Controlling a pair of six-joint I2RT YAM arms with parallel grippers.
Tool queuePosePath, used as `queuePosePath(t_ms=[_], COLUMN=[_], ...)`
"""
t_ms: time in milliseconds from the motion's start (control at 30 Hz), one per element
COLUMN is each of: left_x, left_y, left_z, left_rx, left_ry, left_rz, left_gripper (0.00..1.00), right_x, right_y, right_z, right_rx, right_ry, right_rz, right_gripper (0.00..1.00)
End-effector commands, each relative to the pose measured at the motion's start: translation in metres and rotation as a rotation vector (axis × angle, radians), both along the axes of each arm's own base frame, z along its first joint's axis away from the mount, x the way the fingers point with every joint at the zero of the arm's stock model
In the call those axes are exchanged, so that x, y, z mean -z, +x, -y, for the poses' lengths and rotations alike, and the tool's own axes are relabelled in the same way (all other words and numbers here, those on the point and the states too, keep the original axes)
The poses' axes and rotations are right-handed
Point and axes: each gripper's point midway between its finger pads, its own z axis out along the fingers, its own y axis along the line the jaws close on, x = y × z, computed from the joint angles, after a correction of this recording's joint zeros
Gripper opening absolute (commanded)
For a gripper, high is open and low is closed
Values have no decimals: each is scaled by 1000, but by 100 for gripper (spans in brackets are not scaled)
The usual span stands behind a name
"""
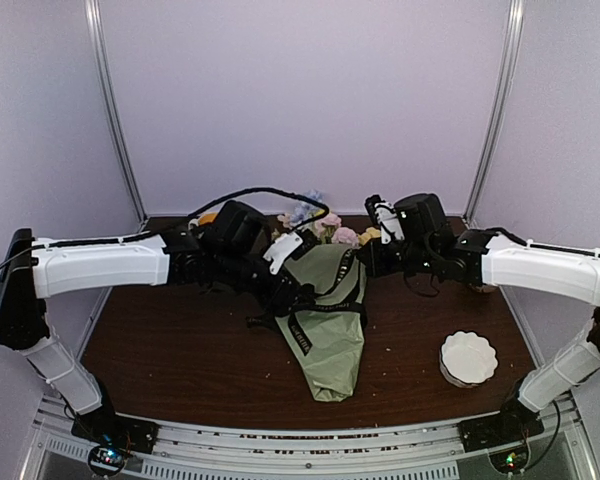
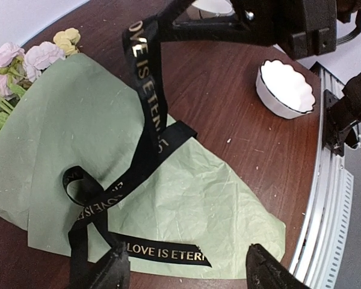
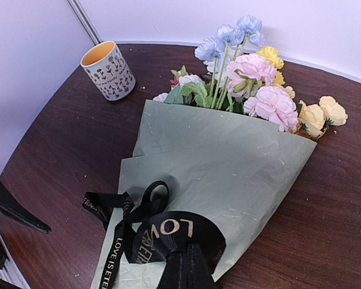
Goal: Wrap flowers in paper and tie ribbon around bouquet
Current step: Cross the ribbon over the folded bouquet.
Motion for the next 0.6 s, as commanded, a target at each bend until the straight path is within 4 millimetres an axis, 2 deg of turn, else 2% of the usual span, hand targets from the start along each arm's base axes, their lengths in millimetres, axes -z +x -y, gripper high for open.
queuePosePath(t_ms=[0, 100, 167, 267, 333, 433, 567], left_x=[-2, 29, 47, 66, 68, 78, 95], left_y=[43, 84, 101, 117, 130, 135, 128], left_z=[-15, -29, -30, -18, -9, -2, 2], left_rx=[-91, -205, -246, -233, -235, -215, -177], left_ry=[-60, -13, 36, 95, 105, 119, 125], left_rz=[-51, -134, -135, -153, -149, -152, -199], left_gripper=[70, 69, 70, 70, 69, 66, 65], right_x=[3, 3, 4, 12, 21, 29, 37], right_y=[0, -1, -3, -6, -7, -6, -4], right_z=[3, 1, 0, -5, -8, -11, -20], right_rx=[9, -1, -14, -45, -60, -67, -90], right_ry=[-13, -12, -11, -12, -20, -22, -20], right_rz=[-7, -7, -6, -27, -51, -69, -93], right_gripper=[0, 0, 0, 0, 0, 0, 0])
